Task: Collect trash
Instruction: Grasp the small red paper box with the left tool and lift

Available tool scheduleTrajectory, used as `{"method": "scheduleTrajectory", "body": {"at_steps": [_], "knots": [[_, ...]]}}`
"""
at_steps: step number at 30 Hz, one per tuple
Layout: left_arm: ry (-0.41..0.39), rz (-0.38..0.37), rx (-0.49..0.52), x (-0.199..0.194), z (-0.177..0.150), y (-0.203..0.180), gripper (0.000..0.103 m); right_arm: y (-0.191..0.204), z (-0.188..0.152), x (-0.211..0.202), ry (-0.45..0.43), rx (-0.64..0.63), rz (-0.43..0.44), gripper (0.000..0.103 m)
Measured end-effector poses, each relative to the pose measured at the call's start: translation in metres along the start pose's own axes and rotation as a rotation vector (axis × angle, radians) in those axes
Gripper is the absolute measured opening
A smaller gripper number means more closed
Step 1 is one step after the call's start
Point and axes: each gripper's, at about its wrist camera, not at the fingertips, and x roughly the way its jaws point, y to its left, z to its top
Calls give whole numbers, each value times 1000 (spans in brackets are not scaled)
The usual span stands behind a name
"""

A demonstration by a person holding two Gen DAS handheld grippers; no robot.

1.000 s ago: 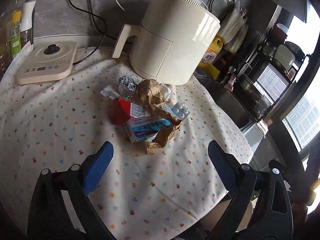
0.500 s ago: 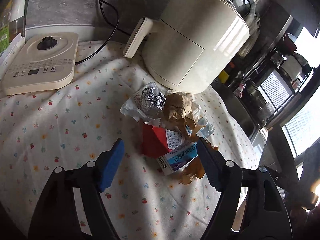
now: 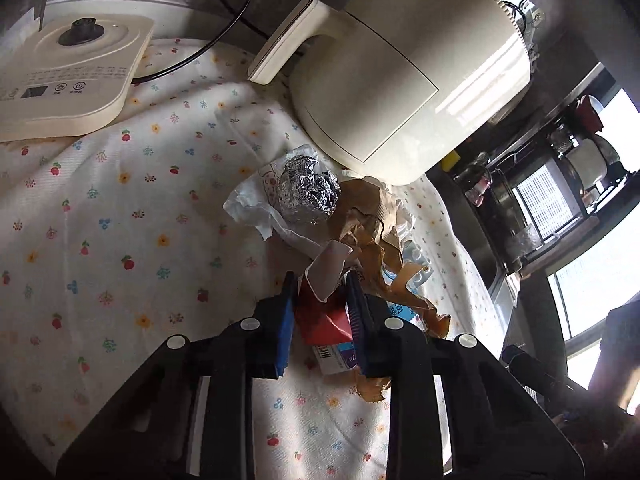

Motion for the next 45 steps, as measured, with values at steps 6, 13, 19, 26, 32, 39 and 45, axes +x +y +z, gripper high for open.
{"method": "scheduleTrajectory", "body": {"at_steps": [6, 13, 19, 26, 32, 39, 45], "knots": [[-80, 53, -15, -49, -4, 15, 24, 28, 5, 33, 48, -59, 73, 73], [-165, 171, -83, -109, -15, 49, 24, 55, 8, 58, 47, -133, 45, 72], [-222, 224, -113, -149, -26, 64, 24, 57, 14, 79, 97, -103, 47, 29], [-225, 231, -134, -169, -49, 73, 24, 59, 7, 49, 32, -94, 57, 24], [-246, 224, -133, -179, -58, 63, 24, 52, 0, 20, 11, -121, 74, 24], [-241, 216, -81, -168, -52, 29, 24, 27, 7, -14, -55, -78, 112, 24], [-259, 196, -19, -153, -55, -26, 24, -15, 4, -53, -93, -83, 119, 24]]}}
